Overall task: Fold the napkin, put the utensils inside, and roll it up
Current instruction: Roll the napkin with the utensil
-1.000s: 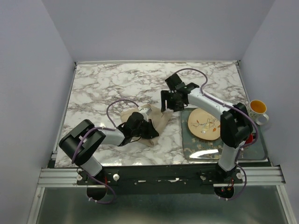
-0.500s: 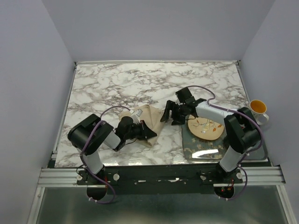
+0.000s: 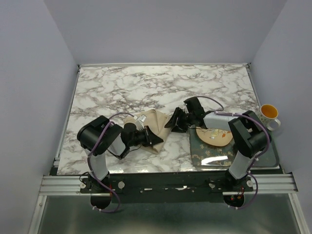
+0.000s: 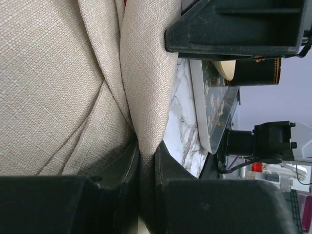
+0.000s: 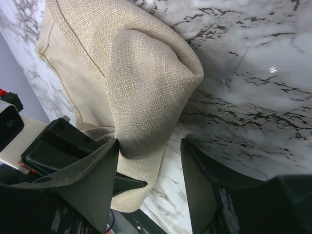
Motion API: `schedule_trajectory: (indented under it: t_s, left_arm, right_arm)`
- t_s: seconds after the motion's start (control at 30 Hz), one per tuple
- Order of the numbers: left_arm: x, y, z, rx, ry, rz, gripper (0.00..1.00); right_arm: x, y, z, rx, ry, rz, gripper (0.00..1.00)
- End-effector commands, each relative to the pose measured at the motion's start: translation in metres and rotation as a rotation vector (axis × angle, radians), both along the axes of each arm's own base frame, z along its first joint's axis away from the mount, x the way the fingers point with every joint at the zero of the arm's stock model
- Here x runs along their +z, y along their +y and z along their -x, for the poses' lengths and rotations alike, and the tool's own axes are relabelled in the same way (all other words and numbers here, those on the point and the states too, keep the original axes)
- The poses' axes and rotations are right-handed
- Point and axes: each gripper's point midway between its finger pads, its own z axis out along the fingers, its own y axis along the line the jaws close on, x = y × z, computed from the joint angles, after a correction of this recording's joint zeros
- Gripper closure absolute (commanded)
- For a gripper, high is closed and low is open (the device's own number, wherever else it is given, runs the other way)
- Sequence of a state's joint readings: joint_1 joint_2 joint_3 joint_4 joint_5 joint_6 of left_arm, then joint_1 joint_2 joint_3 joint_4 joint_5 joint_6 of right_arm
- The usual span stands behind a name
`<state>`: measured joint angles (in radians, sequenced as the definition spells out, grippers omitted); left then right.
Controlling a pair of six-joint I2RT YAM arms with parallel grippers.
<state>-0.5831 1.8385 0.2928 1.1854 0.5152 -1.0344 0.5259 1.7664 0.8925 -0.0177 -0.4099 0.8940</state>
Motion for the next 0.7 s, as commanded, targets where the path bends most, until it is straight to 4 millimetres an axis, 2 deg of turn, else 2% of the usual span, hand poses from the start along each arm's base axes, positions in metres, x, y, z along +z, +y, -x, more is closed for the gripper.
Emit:
schedule_trajectory:
  t_s: [0.0,0.17,0.33,0.67]
  left_arm:
    - [-0.013,0.005,0.011,0.003,0.098,0.016,1.00]
    - [-0.012,0.004,0.011,0.003,0.117,0.038,1.00]
    - [-0.003,0.002,0.009,0.010,0.133,0.099,1.00]
    - [0.006,0.000,0.009,0.008,0.149,0.161,1.00]
  right_arm:
    - [-0.003,0.003,0.001,-0.053,-0.008,-0.072,0.39]
    - [-0.010,0.004,0.004,-0.072,0.006,-0.094,0.40]
    - [-0.009,0.014,0.004,-0.071,-0.002,-0.159,0.40]
    - [-0.014,0.019,0.005,-0.087,-0.004,-0.189,0.48]
